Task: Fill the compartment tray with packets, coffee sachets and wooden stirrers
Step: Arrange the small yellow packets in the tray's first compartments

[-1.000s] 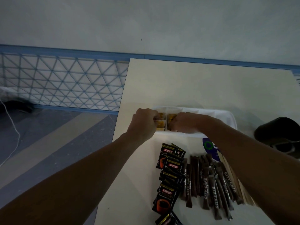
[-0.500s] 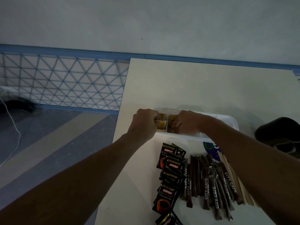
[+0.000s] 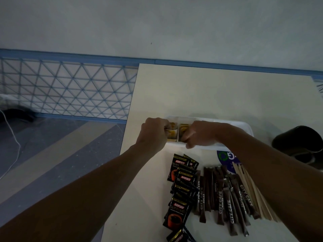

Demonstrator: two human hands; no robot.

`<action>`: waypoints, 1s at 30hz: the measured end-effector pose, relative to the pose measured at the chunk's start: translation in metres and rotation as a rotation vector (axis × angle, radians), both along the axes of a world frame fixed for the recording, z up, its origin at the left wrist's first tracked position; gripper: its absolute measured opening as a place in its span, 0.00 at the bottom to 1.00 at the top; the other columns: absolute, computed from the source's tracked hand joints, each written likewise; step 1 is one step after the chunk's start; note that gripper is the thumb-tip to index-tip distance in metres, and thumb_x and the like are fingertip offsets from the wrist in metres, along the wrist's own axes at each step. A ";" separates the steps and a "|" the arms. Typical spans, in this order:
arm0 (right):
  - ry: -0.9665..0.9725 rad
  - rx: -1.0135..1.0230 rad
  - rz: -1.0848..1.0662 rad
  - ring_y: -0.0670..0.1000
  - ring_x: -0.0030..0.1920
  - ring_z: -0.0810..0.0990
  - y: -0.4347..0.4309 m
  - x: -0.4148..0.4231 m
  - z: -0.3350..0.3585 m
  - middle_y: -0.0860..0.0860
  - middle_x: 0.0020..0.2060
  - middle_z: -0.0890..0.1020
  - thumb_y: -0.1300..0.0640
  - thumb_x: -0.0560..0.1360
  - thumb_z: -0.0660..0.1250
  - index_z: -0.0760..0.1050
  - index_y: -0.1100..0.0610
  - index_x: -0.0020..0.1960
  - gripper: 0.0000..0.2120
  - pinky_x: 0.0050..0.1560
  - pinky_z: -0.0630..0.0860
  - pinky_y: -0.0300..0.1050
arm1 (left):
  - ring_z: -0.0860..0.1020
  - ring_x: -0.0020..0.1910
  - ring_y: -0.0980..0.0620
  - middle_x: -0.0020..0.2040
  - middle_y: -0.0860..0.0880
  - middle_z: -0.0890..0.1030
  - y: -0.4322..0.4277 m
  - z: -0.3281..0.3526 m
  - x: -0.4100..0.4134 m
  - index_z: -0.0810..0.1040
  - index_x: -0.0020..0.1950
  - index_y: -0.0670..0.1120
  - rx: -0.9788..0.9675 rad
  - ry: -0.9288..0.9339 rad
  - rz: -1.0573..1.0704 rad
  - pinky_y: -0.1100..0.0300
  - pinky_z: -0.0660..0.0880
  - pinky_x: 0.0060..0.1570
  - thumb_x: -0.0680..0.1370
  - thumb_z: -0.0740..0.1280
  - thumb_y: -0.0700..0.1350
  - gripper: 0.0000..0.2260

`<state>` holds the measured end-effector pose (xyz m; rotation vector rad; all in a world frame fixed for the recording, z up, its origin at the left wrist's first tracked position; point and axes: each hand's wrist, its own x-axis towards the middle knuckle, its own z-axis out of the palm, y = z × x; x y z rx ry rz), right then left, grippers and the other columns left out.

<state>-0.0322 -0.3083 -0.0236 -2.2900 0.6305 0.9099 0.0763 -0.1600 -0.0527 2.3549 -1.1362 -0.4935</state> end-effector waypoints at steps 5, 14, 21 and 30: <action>-0.052 0.027 -0.025 0.50 0.63 0.75 0.002 -0.004 0.005 0.47 0.61 0.81 0.55 0.76 0.71 0.80 0.50 0.63 0.15 0.67 0.68 0.48 | 0.81 0.44 0.46 0.46 0.46 0.84 0.000 0.002 -0.001 0.84 0.53 0.47 0.017 0.003 -0.003 0.60 0.74 0.40 0.76 0.66 0.37 0.10; -0.193 0.083 -0.121 0.44 0.49 0.81 -0.006 -0.011 0.004 0.41 0.42 0.84 0.54 0.70 0.78 0.83 0.45 0.43 0.06 0.56 0.74 0.45 | 0.80 0.43 0.46 0.45 0.46 0.83 0.000 0.005 -0.001 0.84 0.53 0.46 0.038 0.027 -0.001 0.59 0.73 0.39 0.76 0.65 0.37 0.10; -0.319 0.036 -0.223 0.46 0.53 0.82 -0.008 -0.014 0.001 0.48 0.50 0.86 0.54 0.72 0.76 0.86 0.53 0.50 0.08 0.56 0.71 0.41 | 0.81 0.48 0.45 0.48 0.44 0.84 0.000 0.004 0.000 0.84 0.54 0.47 0.022 0.050 0.001 0.55 0.77 0.48 0.76 0.67 0.40 0.09; -0.389 0.051 -0.257 0.35 0.43 0.81 -0.007 -0.023 -0.005 0.46 0.44 0.87 0.62 0.71 0.76 0.87 0.51 0.50 0.10 0.54 0.75 0.34 | 0.81 0.48 0.44 0.48 0.43 0.84 0.001 0.002 0.002 0.85 0.52 0.48 0.006 0.052 -0.011 0.49 0.79 0.50 0.76 0.70 0.42 0.07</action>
